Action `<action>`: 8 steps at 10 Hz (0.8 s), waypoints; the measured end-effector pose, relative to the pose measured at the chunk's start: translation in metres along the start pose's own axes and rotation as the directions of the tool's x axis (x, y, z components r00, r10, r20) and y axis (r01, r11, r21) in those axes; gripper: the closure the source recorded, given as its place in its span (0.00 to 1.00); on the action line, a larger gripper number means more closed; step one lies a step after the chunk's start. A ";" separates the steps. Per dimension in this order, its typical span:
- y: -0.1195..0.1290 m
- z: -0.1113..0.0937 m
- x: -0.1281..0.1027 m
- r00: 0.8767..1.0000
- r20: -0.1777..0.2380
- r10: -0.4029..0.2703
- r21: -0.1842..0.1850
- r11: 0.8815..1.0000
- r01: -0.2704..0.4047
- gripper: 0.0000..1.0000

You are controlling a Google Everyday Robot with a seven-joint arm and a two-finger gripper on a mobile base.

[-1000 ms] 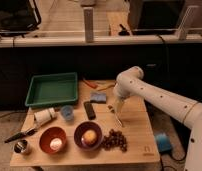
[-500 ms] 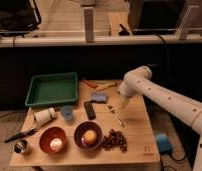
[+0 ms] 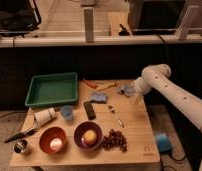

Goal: Place towel in metal cup

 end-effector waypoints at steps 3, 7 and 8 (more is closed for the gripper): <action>-0.034 0.014 -0.022 1.000 0.003 -0.020 0.007 1.000 0.020 0.20; -0.069 0.059 -0.066 0.998 -0.011 -0.060 -0.003 0.998 0.060 0.20; -0.067 0.074 -0.067 0.998 -0.014 -0.056 -0.017 0.998 0.056 0.20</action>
